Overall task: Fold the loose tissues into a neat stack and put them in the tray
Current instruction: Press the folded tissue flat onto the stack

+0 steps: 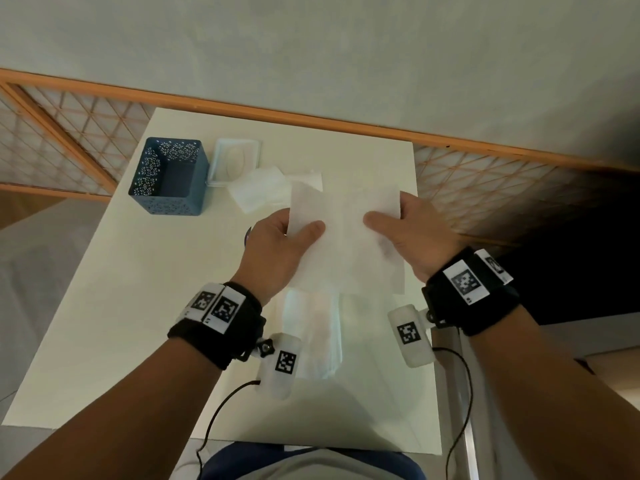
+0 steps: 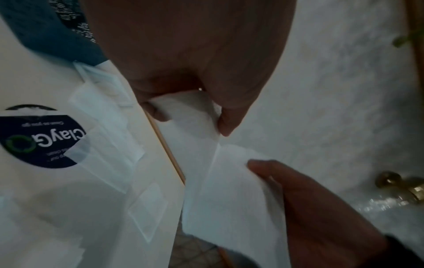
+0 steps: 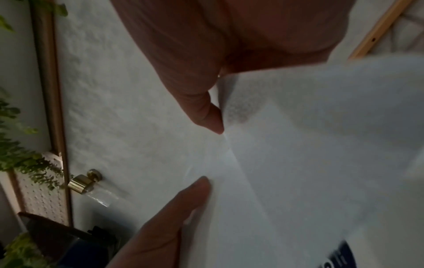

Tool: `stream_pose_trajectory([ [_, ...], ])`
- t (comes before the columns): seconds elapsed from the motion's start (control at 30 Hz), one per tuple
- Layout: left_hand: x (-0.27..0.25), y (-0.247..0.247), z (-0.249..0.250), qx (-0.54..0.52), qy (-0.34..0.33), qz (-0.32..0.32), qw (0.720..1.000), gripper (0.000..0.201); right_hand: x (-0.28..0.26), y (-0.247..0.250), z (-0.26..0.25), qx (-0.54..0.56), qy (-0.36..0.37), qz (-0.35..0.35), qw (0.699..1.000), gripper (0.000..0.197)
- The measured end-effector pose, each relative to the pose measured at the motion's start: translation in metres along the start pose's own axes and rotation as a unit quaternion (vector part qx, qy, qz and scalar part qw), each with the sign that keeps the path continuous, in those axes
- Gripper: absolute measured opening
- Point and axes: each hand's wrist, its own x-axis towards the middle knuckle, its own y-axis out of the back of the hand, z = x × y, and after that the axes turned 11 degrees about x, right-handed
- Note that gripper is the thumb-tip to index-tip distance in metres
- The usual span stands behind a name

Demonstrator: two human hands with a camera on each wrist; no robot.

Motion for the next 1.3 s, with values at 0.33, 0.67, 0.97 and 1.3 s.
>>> stream_pose_trajectory([
  [0.33,-0.018,-0.020,0.003,-0.012,-0.038,-0.019,0.999,0.031,-0.014,-0.039,0.001,-0.022,0.048,-0.015,0.998,0.033],
  [0.67,-0.013,-0.006,-0.013,-0.050,0.019,-0.018,0.998,0.017,-0.017,-0.037,0.014,0.054,-0.003,-0.007,0.998,0.030],
  [0.97,-0.024,0.017,-0.052,-0.106,0.083,-0.219,0.966,0.030,-0.023,-0.037,0.075,0.116,-0.188,-0.111,0.969,0.039],
  [1.3,-0.018,0.002,-0.113,0.240,0.118,-0.098,0.959,0.029,-0.025,-0.046,0.137,-0.110,-0.133,-0.073,0.982,0.019],
])
